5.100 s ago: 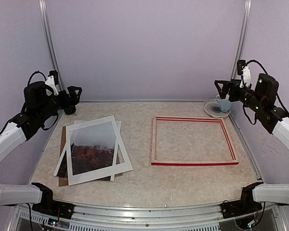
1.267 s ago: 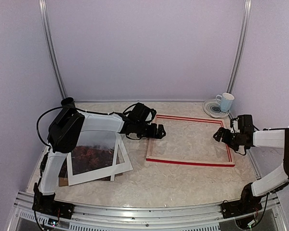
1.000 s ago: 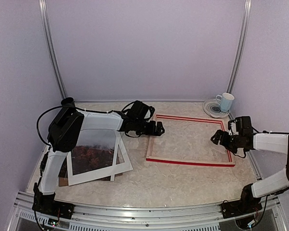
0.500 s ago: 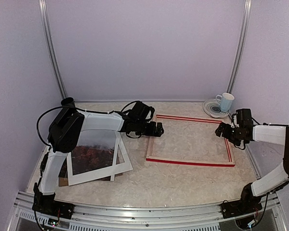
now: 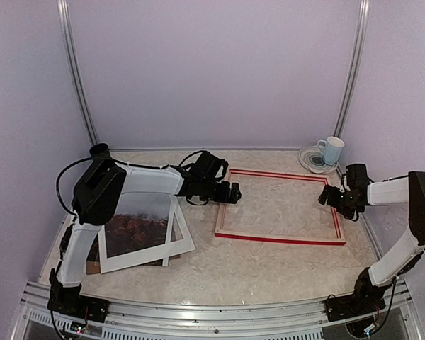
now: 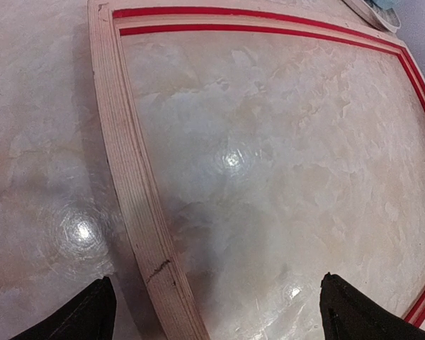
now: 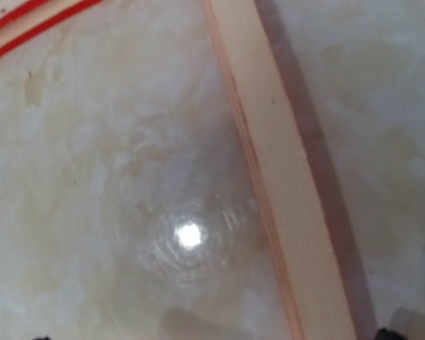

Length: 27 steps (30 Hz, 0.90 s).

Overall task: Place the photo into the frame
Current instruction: Rotate the frame body at the center of the board.

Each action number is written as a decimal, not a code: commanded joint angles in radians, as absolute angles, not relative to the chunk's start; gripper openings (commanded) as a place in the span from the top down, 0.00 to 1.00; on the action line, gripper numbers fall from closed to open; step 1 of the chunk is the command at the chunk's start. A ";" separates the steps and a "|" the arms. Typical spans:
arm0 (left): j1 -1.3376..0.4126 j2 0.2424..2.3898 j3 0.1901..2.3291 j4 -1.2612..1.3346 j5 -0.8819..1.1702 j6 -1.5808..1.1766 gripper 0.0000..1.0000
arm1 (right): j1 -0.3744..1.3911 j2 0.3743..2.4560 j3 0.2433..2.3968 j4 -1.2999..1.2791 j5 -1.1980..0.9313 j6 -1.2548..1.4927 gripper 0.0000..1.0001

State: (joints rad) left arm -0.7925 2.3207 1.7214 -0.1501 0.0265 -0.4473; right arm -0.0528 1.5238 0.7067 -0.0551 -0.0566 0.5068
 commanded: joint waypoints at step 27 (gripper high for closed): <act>-0.753 2.465 1.927 -0.170 0.104 -0.415 0.01 | 0.105 1.268 0.507 -0.097 -0.144 0.588 0.01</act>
